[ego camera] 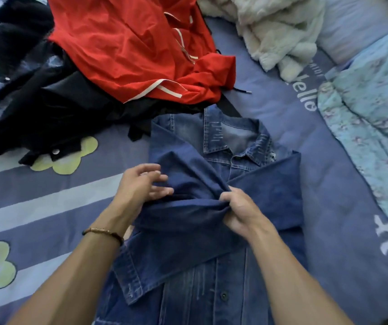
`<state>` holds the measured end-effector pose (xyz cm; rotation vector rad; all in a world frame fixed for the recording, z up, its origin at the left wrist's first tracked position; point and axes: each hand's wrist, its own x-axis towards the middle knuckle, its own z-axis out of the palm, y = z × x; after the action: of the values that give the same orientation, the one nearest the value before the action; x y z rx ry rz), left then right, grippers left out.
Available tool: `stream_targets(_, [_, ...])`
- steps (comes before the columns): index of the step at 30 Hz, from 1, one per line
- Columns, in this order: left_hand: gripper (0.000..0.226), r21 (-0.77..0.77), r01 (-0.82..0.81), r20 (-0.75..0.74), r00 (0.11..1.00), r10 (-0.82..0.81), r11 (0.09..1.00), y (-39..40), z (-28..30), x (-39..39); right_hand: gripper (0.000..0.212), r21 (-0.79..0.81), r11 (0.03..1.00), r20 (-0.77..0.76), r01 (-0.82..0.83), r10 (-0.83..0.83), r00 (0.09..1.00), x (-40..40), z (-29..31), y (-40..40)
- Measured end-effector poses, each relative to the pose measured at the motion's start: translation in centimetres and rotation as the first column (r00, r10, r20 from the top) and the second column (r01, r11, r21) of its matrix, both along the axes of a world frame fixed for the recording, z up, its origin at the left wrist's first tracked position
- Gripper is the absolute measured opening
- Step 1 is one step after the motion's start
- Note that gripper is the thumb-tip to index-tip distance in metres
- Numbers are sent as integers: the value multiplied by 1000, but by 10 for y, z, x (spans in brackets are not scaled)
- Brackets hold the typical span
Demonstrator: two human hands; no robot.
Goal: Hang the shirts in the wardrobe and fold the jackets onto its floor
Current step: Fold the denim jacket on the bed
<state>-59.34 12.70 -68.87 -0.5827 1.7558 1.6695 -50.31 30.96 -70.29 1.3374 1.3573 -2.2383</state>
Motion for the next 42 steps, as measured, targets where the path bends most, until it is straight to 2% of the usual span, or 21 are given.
stream_targets(1, [14, -111, 27, -56, 998, -33, 993, 0, -5, -4, 33, -67, 993, -19, 96, -97, 995, 2, 2, 12])
stream_targets(2, [14, -298, 131, -117, 978, -172, 946, 0, -10, -7, 27, -13, 988, -4, 152, -152, 988, 3, 1, 23])
stream_targets(4, [18, -637, 365, -94, 837, -538, 679, -2, -22, -6, 10, 316, 948, 177, 25, -85, 981, 5, -9, 32])
stream_targets(6, [32, -751, 524, 47, 650, -759, 402, 0, -27, 6, 49, 553, 800, 409, -233, -16, 912, 10, -11, 21])
stream_targets(8, [58, -819, 528, 106, 527, -843, 226, 5, -34, 19, 70, 651, 685, 466, -327, -21, 884, 13, -8, 2])
stream_targets(11, [100, -924, 361, 54, 453, -890, 128, 12, -40, 29, 61, 565, 773, 469, -288, -14, 883, 17, -12, -22])
stream_targets(14, [107, -953, 257, -43, 410, -911, 161, 16, -49, 22, 21, 442, 866, 392, -235, 48, 919, 21, -16, -30])
stream_targets(17, [81, -971, 203, -49, 339, -940, 124, 19, -56, 9, 24, 75, 994, 182, -78, 63, 981, 30, -5, -15])
stream_targets(19, [68, -974, 210, -21, 313, -949, 90, 14, -58, 0, 25, -196, 980, 140, -34, 63, 988, 40, 5, 5])
stream_targets(20, [62, -974, 206, -23, 318, -948, 93, 10, -58, -4, 28, -228, 972, 140, -48, 81, 987, 45, 9, 16])
stream_targets(21, [57, -974, 198, -36, 328, -944, 107, 5, -58, -7, 29, -207, 977, 156, -52, 86, 984, 49, 10, 25])
stream_targets(23, [54, -972, 186, -69, 349, -935, 141, -4, -60, -10, 32, 60, 979, 276, -197, 173, 945, 59, 1, 40])
stream_targets(26, [70, -985, 67, -140, 255, -957, 162, -5, -63, 4, 48, 475, 634, 597, -609, 276, 753, 78, -11, 50])
stream_targets(29, [77, -970, 7, -241, 139, -960, 245, 10, -69, 31, 58, 475, 613, 598, -631, 302, 743, 93, -10, 43])
stream_targets(32, [72, -951, 42, -305, 26, -952, 306, 30, -73, 61, 26, 440, 566, 544, -697, 450, 708, 103, -13, 42])
stream_targets(34, [62, -951, 71, -305, -30, -952, 302, 42, -78, 81, 5, 376, 742, 413, -555, 402, 817, 104, -8, 44])
stream_targets(36, [34, -944, 68, -325, -10, -946, 323, 50, -82, 97, 5, 270, 933, 297, -239, 155, 942, 107, -4, 50])
stream_targets(37, [18, -937, 53, -345, 29, -938, 346, 52, -83, 101, 7, 275, 953, 260, -131, 58, 964, 110, -7, 56])
stream_targets(38, [7, -931, 34, -360, 81, -929, 364, 51, -84, 104, 14, 355, 926, 261, -132, 37, 965, 114, -8, 60])
stream_targets(40, [12, -918, 13, -384, 220, -897, 396, 50, -78, 113, 30, 519, 817, 348, -252, 68, 935, 130, -13, 67])
stream_targets(42, [27, -870, 134, -382, 425, -821, 475, 50, -59, 126, 44, 444, 844, 395, -301, 117, 911, 148, -19, 66])
